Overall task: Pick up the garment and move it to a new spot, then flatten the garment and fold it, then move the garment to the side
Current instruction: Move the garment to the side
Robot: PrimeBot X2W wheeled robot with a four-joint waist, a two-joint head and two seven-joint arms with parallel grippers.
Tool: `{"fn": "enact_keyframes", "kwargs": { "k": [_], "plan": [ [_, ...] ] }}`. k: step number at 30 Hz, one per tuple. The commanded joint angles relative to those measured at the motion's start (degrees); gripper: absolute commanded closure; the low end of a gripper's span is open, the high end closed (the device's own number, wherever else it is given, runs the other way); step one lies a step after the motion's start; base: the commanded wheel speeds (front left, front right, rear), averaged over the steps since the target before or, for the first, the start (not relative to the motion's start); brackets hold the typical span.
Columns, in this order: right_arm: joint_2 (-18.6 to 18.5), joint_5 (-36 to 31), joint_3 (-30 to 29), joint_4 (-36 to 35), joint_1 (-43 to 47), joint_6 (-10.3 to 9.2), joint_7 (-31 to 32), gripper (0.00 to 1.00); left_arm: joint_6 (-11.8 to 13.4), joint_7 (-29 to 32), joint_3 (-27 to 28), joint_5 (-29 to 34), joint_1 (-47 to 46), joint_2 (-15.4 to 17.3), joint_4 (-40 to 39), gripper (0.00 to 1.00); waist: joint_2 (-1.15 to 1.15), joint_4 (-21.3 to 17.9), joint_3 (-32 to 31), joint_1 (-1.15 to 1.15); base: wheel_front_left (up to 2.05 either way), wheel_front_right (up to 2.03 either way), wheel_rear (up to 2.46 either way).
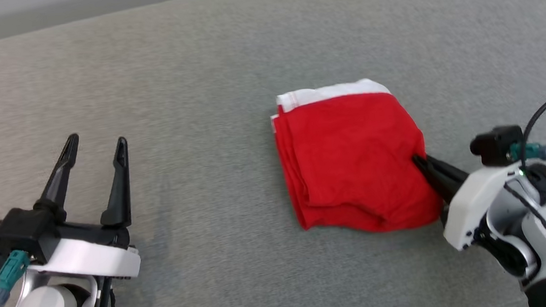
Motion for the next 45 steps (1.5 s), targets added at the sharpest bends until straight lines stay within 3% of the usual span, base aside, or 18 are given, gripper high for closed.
{"fn": "enact_keyframes", "kwargs": {
  "k": [1,9,20,26,35,36,37,38,45],
  "plan": [
    [0.0,0.6,0.4,1.0,-2.1,0.02,-0.7,1.0,-0.1,0.6,-0.1,0.7,-1.8,0.6,-0.9,0.0,0.0,-3.8,3.7,0.0,0.0,0.0,0.0],
    [-5.3,0.4,3.3,8.9,-12.6,0.0,-5.5,1.0,-0.5,3.9,-0.6,2.3,-5.1,3.4,-5.8,0.0,0.0,-8.1,10.7,0.0,0.0,0.0,0.0],
    [-12.2,-0.5,-1.4,22.6,-24.7,0.01,-13.6,1.0,-1.3,8.6,-0.7,4.1,-7.7,7.9,-11.5,0.0,0.0,-11.9,18.6,0.0,0.0,0.0,0.0],
    [-11.3,-1.4,-1.7,27.4,-30.0,0.0,-17.5,1.0,-1.6,10.9,-0.8,4.9,-9.3,9.5,-13.5,0.0,0.0,-12.8,21.5,0.0,0.0,0.0,0.0],
    [-8.9,-0.6,-1.3,32.7,-32.1,0.01,-21.3,1.0,-1.5,11.1,-1.6,4.5,-9.3,9.2,-13.4,0.0,0.0,-12.7,21.5,0.0,0.0,0.0,0.0],
    [-8.7,0.0,-1.6,33.2,-32.0,0.01,-21.8,0.6,-1.4,11.0,-1.7,4.4,-9.2,9.0,-13.3,0.0,0.0,-12.6,21.3,0.0,0.0,0.0,0.0],
    [-8.6,0.3,-2.0,33.7,-31.8,0.01,-22.5,0.13,-1.4,10.9,-1.8,4.2,-9.0,8.9,-13.2,0.0,0.0,-12.5,21.1,0.0,0.0,0.0,0.0],
    [-8.7,0.2,-2.2,34.0,-31.4,0.01,-23.3,0.0,-1.3,10.6,-1.9,4.2,-8.8,8.7,-13.0,0.0,0.0,-12.4,20.7,0.0,0.0,0.0,0.0],
    [-7.8,1.8,-7.4,32.7,-26.6,0.01,-28.0,0.0,-0.3,8.0,-1.7,2.8,-7.2,6.9,-11.0,0.0,0.0,-11.2,16.0,0.0,0.0,0.0,0.0]
  ]
}}
